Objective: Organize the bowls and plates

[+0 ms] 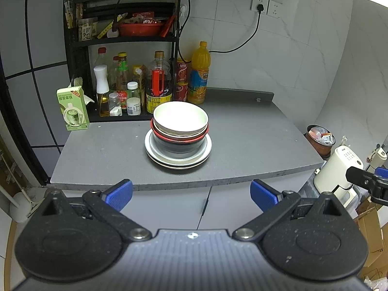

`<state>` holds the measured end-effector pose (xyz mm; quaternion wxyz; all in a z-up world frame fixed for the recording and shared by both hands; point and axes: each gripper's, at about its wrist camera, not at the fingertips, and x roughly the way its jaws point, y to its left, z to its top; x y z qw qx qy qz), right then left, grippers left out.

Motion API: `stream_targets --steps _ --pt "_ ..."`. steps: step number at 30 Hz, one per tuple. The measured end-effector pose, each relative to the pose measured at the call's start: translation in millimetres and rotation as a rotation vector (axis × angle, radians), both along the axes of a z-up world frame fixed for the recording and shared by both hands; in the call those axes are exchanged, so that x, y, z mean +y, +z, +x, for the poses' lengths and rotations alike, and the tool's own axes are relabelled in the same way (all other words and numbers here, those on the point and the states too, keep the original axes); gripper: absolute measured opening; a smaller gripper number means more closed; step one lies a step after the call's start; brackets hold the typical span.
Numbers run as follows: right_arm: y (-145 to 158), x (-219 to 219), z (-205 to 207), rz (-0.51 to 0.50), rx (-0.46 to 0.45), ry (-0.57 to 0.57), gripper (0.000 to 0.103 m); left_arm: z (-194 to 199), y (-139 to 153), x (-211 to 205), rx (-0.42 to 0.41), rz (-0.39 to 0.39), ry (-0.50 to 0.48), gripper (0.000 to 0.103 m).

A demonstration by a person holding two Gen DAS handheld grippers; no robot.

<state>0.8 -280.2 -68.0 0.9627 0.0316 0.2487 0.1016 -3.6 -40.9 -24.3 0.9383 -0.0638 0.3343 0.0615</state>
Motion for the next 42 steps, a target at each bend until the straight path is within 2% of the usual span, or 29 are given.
stream_targets --steps 42 --pt "-6.9 -7.0 13.3 0.014 0.035 -0.003 0.103 15.3 -8.1 -7.0 0.028 0.010 -0.014 0.102"
